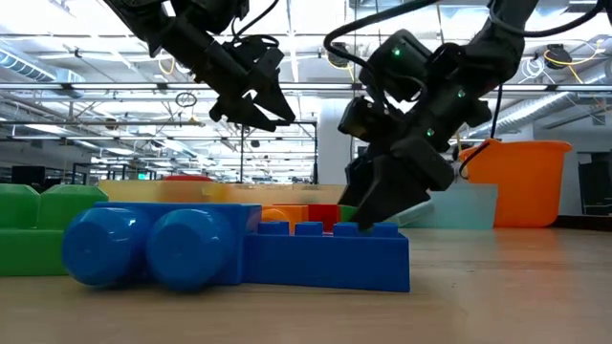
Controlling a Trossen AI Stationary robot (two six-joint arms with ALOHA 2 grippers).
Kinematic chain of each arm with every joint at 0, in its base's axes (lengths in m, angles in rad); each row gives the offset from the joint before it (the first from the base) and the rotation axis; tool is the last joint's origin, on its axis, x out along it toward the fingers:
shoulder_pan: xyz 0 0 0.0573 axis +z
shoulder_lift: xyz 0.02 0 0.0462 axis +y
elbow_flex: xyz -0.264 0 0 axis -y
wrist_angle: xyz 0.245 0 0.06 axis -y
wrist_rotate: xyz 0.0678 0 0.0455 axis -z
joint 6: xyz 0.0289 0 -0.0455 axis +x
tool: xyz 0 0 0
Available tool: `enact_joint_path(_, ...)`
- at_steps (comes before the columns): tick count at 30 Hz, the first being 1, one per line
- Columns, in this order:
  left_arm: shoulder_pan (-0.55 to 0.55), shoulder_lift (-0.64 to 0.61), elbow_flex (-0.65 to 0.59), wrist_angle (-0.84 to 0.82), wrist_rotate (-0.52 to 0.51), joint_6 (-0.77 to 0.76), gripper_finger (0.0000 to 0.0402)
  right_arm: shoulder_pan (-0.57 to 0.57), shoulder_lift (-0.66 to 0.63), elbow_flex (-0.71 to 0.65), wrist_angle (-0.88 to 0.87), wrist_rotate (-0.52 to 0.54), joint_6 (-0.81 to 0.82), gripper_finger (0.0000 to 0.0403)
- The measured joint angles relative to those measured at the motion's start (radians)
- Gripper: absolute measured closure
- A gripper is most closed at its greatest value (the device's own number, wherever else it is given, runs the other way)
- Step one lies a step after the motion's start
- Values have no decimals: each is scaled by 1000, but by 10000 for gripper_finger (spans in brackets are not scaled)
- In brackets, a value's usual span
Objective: Pick & Place Toys
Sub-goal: Put the green game piece into the orange bin
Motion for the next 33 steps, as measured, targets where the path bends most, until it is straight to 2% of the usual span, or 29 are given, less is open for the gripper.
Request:
enact_joint_path(5, -1, 0, 0, 0, 0, 0, 119, -7, 0, 0, -10, -7, -1, 65)
enact_joint_path(13, -1, 0, 0, 0, 0, -34, 119, -8, -41, 0, -61, 1, -11, 155)
enact_joint_path(16, -2, 0, 0, 0, 1, -74, 119, -6, -94, 0, -105, 24, -56, 157)
enact_joint_path(20, -14, 9, 0, 7, 1, -179, 119, 23, -182, -1, -193, 189, -134, 157)
enact_joint_path(24, -33, 57, -1, 84, 15, -254, 119, 73, -246, -7, -189, 478, -226, 149)
enact_joint_path(26, -39, 96, -1, 166, 81, -252, 119, 95, -256, -8, -167, 600, -276, 148)
enact_joint_path(29, -42, 168, 0, 347, 254, -231, 119, 120, -263, -9, -136, 733, -332, 153)
enact_joint_path(33, -43, 235, 8, 512, 392, -227, 119, 135, -263, -9, -97, 793, -367, 154)
